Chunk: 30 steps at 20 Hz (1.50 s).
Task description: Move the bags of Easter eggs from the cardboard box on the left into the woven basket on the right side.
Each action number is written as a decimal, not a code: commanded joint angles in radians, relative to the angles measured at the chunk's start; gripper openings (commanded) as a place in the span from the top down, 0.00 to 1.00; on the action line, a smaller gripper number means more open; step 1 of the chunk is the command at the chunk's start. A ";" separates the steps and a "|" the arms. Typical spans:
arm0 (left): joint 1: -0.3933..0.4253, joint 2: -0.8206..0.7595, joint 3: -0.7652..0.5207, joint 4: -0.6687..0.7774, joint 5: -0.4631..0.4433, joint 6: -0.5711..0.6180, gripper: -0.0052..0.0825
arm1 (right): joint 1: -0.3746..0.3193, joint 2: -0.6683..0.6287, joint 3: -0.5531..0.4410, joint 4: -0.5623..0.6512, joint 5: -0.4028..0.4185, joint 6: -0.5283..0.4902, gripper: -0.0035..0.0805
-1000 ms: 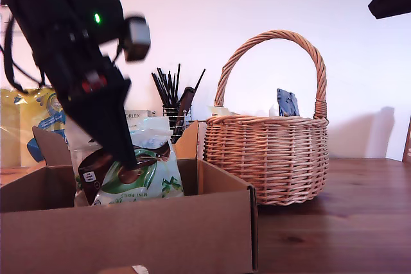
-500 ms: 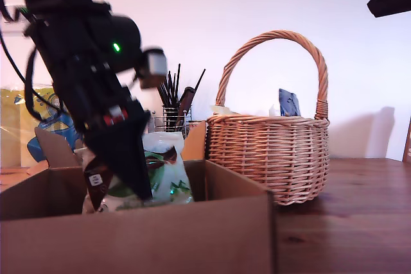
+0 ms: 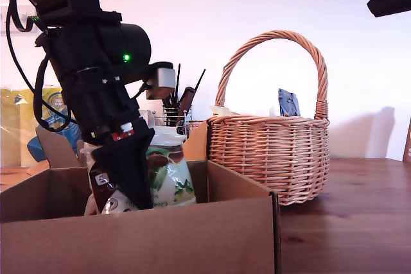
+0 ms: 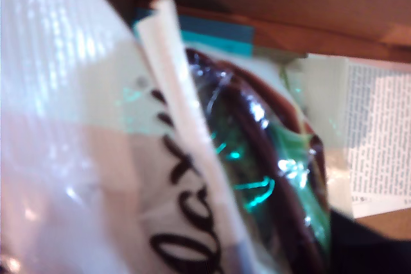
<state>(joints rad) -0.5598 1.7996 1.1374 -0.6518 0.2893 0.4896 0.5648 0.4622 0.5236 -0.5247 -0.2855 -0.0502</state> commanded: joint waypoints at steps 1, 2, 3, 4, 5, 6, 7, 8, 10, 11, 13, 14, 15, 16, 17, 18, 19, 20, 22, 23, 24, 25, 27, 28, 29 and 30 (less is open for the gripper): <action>0.004 0.012 -0.017 -0.023 -0.010 -0.003 0.70 | 0.005 0.000 0.015 0.008 -0.003 0.001 0.97; 0.004 -0.005 -0.009 -0.042 -0.010 -0.003 0.70 | 0.005 0.000 0.015 0.008 -0.003 0.001 0.97; 0.004 -0.024 0.001 -0.059 -0.010 -0.003 0.70 | 0.005 0.000 0.015 0.007 -0.003 0.001 0.97; 0.003 -0.047 0.009 -0.066 -0.009 -0.003 0.70 | 0.005 0.000 0.015 0.008 -0.003 0.001 0.97; 0.003 -0.072 0.014 -0.067 -0.006 -0.004 0.70 | 0.005 0.000 0.015 0.008 -0.003 0.001 0.97; 0.003 -0.105 0.016 -0.066 -0.004 -0.004 0.70 | 0.005 0.000 0.015 0.007 -0.003 0.001 0.97; 0.003 -0.136 0.018 -0.064 -0.002 -0.004 0.70 | 0.005 0.000 0.015 0.007 -0.003 0.001 0.97; 0.003 -0.168 0.021 -0.064 -0.002 -0.004 0.70 | 0.005 0.000 0.015 0.007 -0.003 0.001 0.97; 0.003 -0.229 0.032 -0.048 0.015 -0.014 0.70 | 0.005 0.000 0.015 0.007 -0.004 0.001 0.97; 0.003 -0.256 0.034 -0.005 0.044 -0.050 0.70 | 0.005 0.000 0.015 0.007 -0.004 0.001 0.97; -0.002 -0.282 0.034 0.113 0.107 -0.088 0.70 | 0.005 0.000 0.015 0.007 -0.004 0.001 0.97; -0.015 -0.282 0.034 0.180 0.107 -0.090 0.70 | 0.005 0.000 0.015 0.007 -0.004 0.001 0.97; -0.029 -0.280 0.034 0.248 0.106 -0.090 0.70 | 0.005 0.000 0.015 0.006 -0.004 0.001 0.97; -0.046 -0.264 0.034 0.330 0.106 -0.092 0.70 | 0.005 0.000 0.015 0.005 -0.004 0.001 0.97; -0.057 -0.250 0.034 0.410 0.105 -0.102 0.70 | 0.005 0.000 0.015 0.005 -0.004 0.001 0.97; -0.067 -0.229 0.034 0.499 0.093 -0.125 0.70 | 0.005 0.000 0.015 0.004 -0.004 0.001 0.97; -0.074 -0.206 0.034 0.573 0.079 -0.146 0.70 | 0.005 0.000 0.015 0.003 -0.003 0.001 0.97; -0.083 -0.180 0.034 0.645 0.049 -0.164 0.70 | 0.005 0.000 0.015 0.003 -0.004 0.001 0.97; -0.102 -0.119 0.034 0.789 -0.023 -0.220 0.70 | 0.005 0.000 0.015 0.003 -0.003 0.001 0.97; -0.112 -0.086 0.034 0.860 -0.051 -0.240 0.70 | 0.005 0.000 0.015 0.003 -0.003 0.001 0.97; -0.121 -0.056 0.034 0.914 -0.094 -0.259 0.70 | 0.005 0.000 0.015 0.003 -0.003 0.001 0.97; -0.135 -0.022 0.034 0.970 -0.148 -0.265 0.70 | 0.005 0.000 0.015 0.003 -0.003 0.001 0.97; -0.162 0.030 0.034 1.043 -0.244 -0.265 0.70 | 0.005 0.000 0.015 0.003 -0.003 0.001 0.97; -0.172 0.052 0.034 1.078 -0.258 -0.265 0.70 | 0.005 0.000 0.015 0.004 -0.003 0.001 0.97; -0.181 0.071 0.034 1.101 -0.262 -0.265 0.70 | 0.005 0.000 0.015 0.004 -0.003 0.001 0.97; -0.191 0.090 0.035 1.109 -0.277 -0.266 0.70 | 0.005 0.000 0.015 0.003 -0.003 0.001 0.97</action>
<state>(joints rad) -0.7399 1.8694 1.1675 0.4370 0.0170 0.2325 0.5648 0.4622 0.5236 -0.5255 -0.2855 -0.0502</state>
